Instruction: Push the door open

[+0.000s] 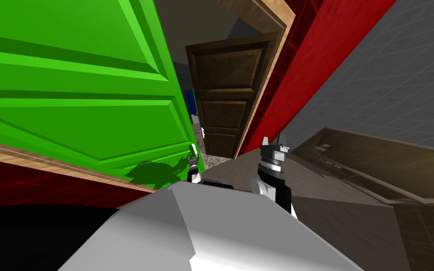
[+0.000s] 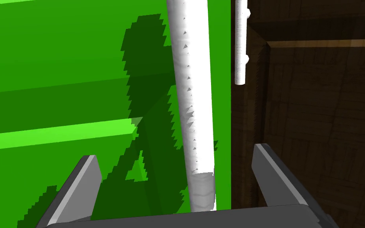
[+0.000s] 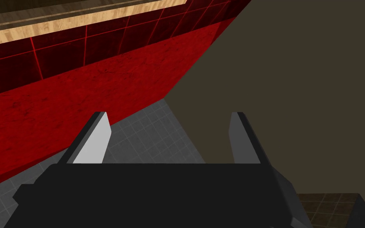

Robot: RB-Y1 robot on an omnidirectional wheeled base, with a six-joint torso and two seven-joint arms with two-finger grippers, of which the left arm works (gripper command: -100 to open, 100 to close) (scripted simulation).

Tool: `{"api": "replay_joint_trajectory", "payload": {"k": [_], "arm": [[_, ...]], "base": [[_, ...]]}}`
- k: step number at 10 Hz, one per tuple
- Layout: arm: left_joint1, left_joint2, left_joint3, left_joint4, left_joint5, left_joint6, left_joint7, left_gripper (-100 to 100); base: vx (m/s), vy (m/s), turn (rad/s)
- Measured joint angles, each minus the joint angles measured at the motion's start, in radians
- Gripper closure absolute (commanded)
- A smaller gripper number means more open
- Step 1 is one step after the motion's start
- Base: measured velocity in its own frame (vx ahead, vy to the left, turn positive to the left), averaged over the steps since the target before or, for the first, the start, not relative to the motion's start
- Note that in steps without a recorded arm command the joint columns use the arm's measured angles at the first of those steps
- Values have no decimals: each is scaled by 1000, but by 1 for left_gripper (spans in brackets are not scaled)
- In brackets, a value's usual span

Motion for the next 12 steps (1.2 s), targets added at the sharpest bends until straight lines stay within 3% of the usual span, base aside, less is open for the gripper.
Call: {"api": "replay_joint_trajectory", "payload": {"k": [2,4,5,10,12], "arm": [[1,6,3,3,3,-3,7,-100],[1,-11,6,10,6,-7,14,-100],[0,-12,6,10,6,-7,15,100],[-4,-9,7,10,6,-3,15,100],[-1,-8,15,20,15,-6,13,100]], "base": [[221,84,-35],[161,57,-20],[-14,-5,8],[-10,-4,-4],[130,57,-82]]}}
